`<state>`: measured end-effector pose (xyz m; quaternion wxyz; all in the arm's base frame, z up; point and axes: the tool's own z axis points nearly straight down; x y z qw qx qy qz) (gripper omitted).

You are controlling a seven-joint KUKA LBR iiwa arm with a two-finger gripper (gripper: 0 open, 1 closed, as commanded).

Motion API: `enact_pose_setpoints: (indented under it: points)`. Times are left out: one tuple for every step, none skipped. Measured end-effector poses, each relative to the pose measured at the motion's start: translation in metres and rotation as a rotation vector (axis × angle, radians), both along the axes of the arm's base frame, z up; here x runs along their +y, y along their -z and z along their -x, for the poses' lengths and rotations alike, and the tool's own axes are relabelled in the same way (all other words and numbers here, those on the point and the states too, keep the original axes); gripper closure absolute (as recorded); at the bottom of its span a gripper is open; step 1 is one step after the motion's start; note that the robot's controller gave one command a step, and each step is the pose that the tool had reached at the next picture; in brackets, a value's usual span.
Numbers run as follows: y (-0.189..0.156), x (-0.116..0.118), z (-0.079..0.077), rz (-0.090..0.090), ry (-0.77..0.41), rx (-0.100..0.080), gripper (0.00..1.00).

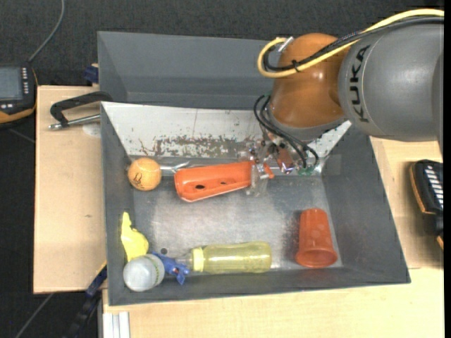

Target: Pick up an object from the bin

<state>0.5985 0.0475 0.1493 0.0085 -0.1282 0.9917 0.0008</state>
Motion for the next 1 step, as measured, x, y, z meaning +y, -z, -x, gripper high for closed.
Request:
enact_pose_setpoints:
  points:
    - [-0.0762,0.0054,0.0031,-0.002,0.025,-0.006,1.0]
